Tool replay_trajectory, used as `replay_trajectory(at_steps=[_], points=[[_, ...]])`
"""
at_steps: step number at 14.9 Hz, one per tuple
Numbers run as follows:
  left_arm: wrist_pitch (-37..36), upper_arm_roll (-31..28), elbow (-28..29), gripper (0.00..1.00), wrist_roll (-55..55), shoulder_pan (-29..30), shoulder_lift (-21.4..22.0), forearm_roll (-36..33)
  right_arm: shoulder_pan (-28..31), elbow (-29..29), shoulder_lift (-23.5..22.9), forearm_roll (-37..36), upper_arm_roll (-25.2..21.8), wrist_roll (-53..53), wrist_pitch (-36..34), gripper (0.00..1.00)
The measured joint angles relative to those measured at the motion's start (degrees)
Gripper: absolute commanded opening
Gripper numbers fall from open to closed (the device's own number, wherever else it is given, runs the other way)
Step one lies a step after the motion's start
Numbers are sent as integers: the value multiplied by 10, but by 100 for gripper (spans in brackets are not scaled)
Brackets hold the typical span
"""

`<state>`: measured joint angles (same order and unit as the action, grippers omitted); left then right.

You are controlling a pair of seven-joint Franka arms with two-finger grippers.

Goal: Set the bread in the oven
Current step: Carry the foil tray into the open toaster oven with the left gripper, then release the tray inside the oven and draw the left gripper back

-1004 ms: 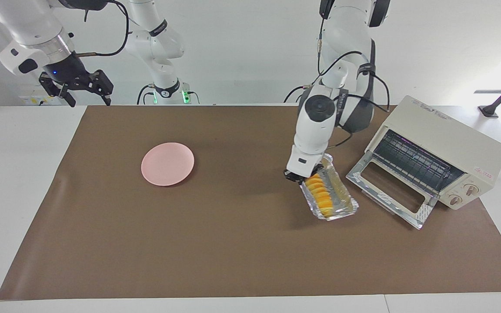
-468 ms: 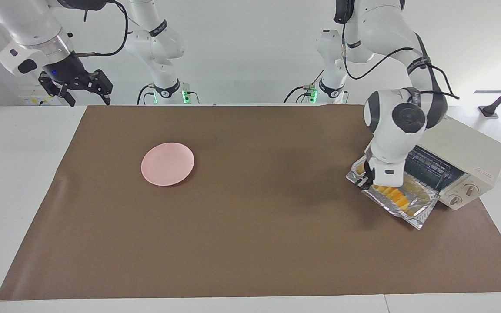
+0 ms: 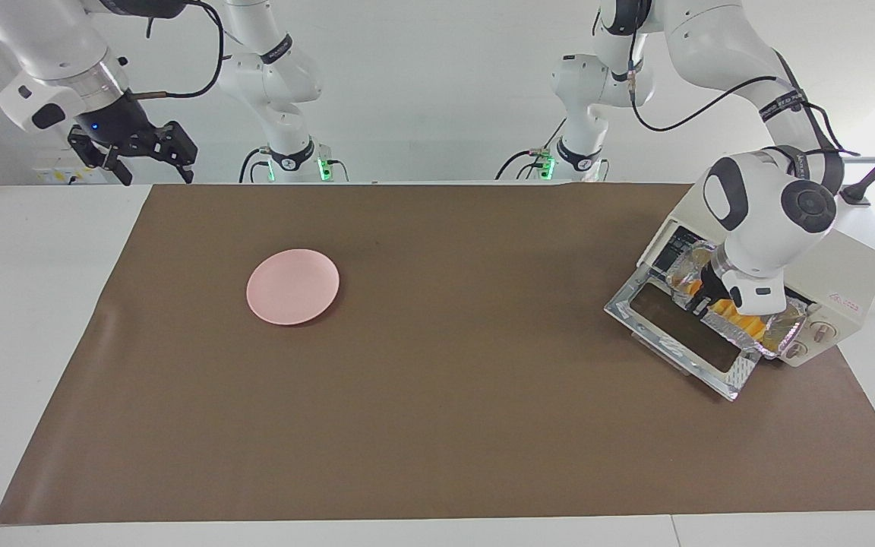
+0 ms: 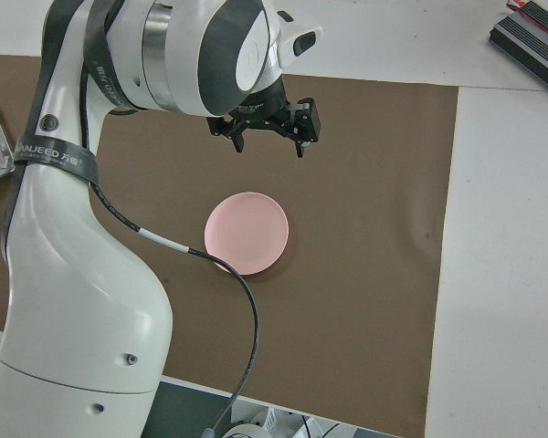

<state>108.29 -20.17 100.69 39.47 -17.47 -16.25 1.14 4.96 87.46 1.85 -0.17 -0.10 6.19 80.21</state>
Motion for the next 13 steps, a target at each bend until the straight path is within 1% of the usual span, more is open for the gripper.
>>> replay_trajectory(at_steps=[4, 13], points=[[0, 0, 12, 0, -4, 8, 14, 0, 0, 0, 0, 0, 0, 0, 0, 100], [6, 10, 16, 0, 34, -5, 14, 1, 0, 0, 0, 0, 0, 0, 0, 100]])
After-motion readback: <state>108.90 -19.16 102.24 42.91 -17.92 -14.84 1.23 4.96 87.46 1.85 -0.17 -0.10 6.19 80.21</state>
